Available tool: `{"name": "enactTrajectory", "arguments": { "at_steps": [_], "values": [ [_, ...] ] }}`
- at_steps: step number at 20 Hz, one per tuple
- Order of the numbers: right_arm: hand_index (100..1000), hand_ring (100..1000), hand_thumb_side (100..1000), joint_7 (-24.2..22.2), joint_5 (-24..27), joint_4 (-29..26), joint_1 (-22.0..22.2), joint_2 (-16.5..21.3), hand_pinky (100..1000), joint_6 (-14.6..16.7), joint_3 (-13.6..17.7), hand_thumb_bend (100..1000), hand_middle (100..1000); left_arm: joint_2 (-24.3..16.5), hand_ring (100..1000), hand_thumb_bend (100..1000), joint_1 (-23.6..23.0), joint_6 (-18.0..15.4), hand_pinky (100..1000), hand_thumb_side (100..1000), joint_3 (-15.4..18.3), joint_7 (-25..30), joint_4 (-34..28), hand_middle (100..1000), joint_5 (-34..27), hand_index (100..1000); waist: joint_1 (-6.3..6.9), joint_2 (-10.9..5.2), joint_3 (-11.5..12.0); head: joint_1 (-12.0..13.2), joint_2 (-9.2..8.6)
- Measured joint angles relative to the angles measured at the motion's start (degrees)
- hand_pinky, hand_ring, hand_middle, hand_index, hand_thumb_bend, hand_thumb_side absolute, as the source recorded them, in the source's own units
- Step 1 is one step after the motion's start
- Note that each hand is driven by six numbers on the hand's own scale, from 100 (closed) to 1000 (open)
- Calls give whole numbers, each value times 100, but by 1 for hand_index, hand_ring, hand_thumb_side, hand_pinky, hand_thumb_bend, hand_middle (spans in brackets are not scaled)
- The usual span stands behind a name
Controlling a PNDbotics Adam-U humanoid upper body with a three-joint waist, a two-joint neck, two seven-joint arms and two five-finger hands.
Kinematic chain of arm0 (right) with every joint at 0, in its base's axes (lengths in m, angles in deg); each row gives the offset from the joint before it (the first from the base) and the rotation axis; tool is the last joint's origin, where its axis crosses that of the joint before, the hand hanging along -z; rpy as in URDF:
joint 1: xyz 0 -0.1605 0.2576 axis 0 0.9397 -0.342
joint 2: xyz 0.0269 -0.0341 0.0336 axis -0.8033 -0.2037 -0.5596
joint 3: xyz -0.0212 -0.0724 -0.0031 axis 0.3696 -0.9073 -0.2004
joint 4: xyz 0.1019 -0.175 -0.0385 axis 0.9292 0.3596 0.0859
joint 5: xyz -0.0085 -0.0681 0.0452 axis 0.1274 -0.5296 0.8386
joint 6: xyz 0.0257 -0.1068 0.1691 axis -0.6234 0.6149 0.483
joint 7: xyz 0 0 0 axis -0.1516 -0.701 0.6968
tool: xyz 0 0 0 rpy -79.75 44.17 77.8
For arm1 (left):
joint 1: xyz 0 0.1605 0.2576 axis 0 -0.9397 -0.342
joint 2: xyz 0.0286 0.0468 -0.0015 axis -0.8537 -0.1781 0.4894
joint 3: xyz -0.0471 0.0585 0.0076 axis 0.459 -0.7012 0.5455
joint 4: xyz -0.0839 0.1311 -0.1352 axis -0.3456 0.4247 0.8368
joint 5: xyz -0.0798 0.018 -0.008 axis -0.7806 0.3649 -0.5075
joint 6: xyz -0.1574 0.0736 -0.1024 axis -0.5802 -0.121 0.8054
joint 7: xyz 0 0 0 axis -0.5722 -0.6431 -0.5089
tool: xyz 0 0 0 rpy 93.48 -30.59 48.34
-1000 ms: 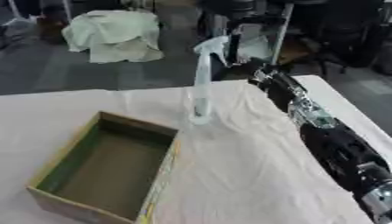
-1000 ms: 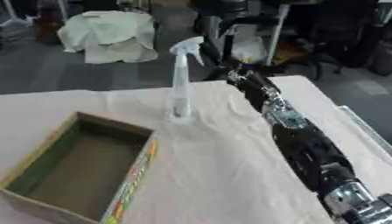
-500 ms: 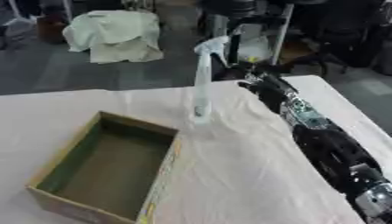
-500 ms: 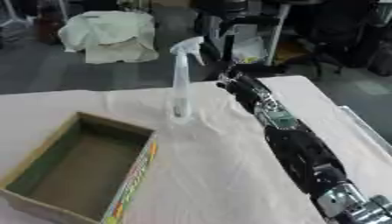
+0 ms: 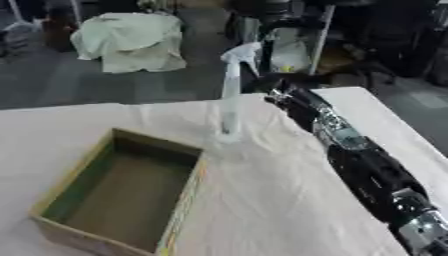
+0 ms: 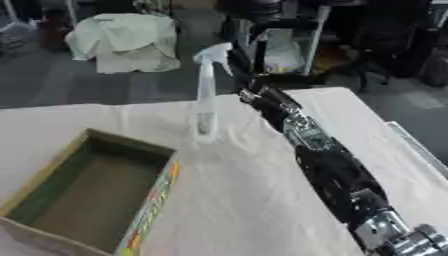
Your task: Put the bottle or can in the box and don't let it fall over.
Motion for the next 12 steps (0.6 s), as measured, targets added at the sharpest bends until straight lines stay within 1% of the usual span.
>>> {"name": "enactTrajectory", "arguments": {
  "at_steps": [12],
  "values": [
    [1000, 1000, 470, 5, -283, 0, -29, -122, 1000, -12, -18, 100, 1000, 3, 946, 100, 46, 16, 1000, 807, -19, 16, 0, 1000, -28, 851, 1, 1, 25, -26, -36]
  ]
}}
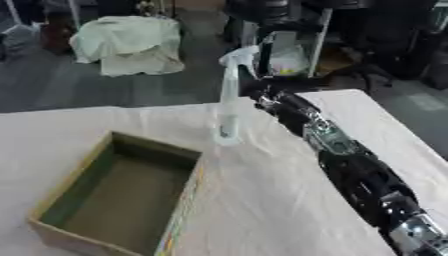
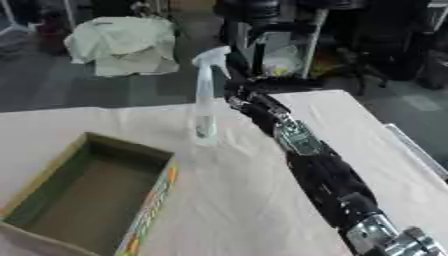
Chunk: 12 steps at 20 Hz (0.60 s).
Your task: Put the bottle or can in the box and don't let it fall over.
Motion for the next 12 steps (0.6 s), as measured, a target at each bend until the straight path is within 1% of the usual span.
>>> {"name": "enactTrajectory", "arguments": {
  "at_steps": [7, 12],
  "values": [
    [1000, 1000, 470, 31, -65, 20, -2, -15, 1000, -10, -1, 100, 1000, 3, 947, 100, 17, 2, 1000, 812, -14, 2, 0, 1000, -11, 851, 14, 43, 18, -40, -23],
    [1000, 1000, 470, 49, -92, 37, -42, -15, 1000, 6, -1, 100, 1000, 25, 948, 100, 41, 3, 1000, 816, -16, 5, 0, 1000, -11, 850, 39, 111, 24, -80, -98]
  ]
}}
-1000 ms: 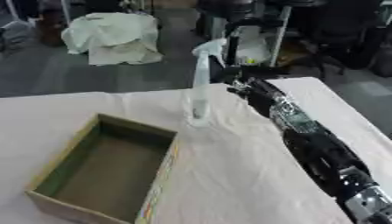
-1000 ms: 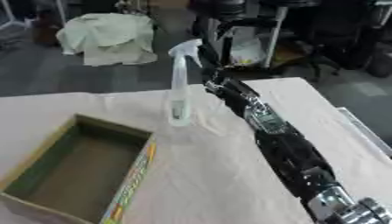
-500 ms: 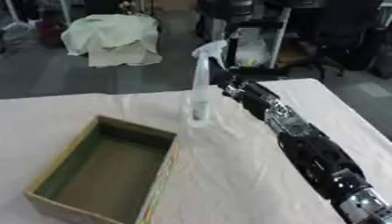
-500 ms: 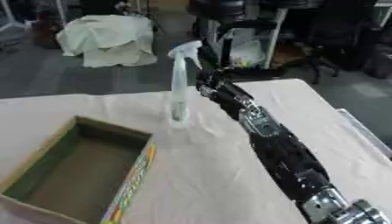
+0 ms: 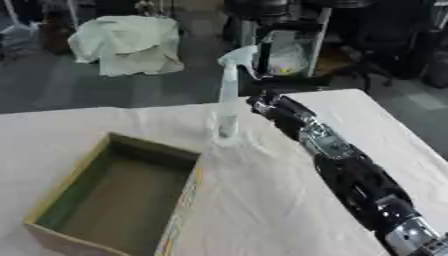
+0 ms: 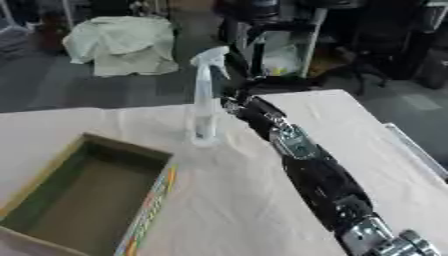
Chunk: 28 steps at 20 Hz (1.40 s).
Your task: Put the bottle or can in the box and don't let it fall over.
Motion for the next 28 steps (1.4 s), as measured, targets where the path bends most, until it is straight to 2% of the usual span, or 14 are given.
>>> {"name": "enactTrajectory", "arguments": {
  "at_steps": [11, 20, 28],
  "values": [
    [1000, 1000, 470, 43, -57, 34, -119, 14, 1000, 44, 2, 100, 1000, 78, 950, 100, 51, -12, 1000, 824, -9, 18, 0, 1000, 26, 850, 81, 180, 69, -122, -130],
    [1000, 1000, 470, 141, -96, 21, -266, 213, 1000, 135, 5, 100, 1000, 132, 951, 100, 113, -4, 1000, 828, -34, 46, -2, 1000, 44, 850, 135, 355, 123, -247, -331],
    [1000, 1000, 470, 222, -97, -7, -371, 310, 1000, 151, 6, 100, 1000, 180, 953, 100, 151, -11, 1000, 834, -38, 69, -4, 1000, 47, 850, 170, 445, 172, -352, -478]
  ]
}}
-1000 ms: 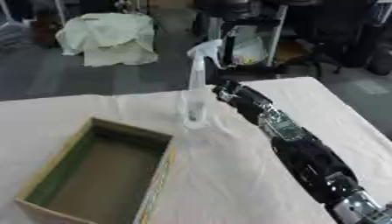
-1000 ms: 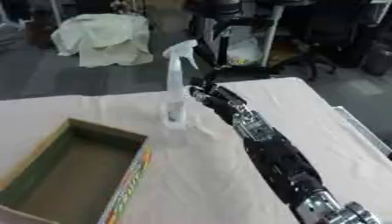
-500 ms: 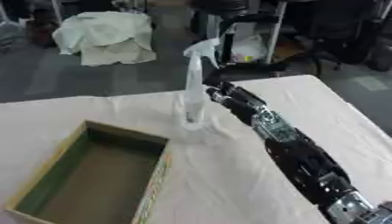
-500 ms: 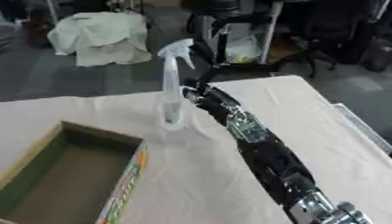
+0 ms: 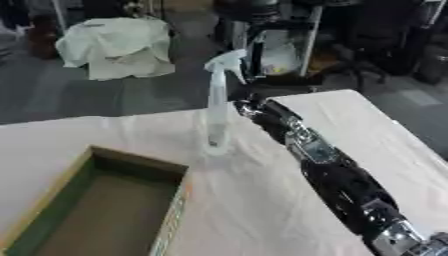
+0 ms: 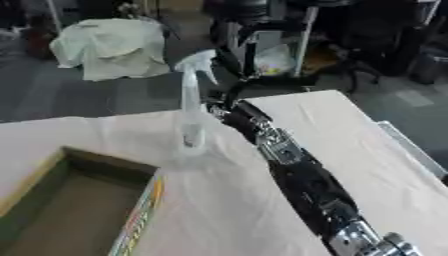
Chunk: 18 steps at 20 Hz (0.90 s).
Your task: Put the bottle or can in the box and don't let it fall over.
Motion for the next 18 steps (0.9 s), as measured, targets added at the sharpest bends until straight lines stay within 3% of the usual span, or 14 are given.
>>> {"name": "enactTrajectory", "arguments": {
  "at_steps": [18],
  "values": [
    [1000, 1000, 470, -41, -41, -15, -138, 62, 1000, 31, 2, 100, 1000, 73, 955, 100, 69, 18, 1000, 841, -35, 67, -16, 1000, 25, 850, 24, 184, 74, -170, -155]
  ]
}}
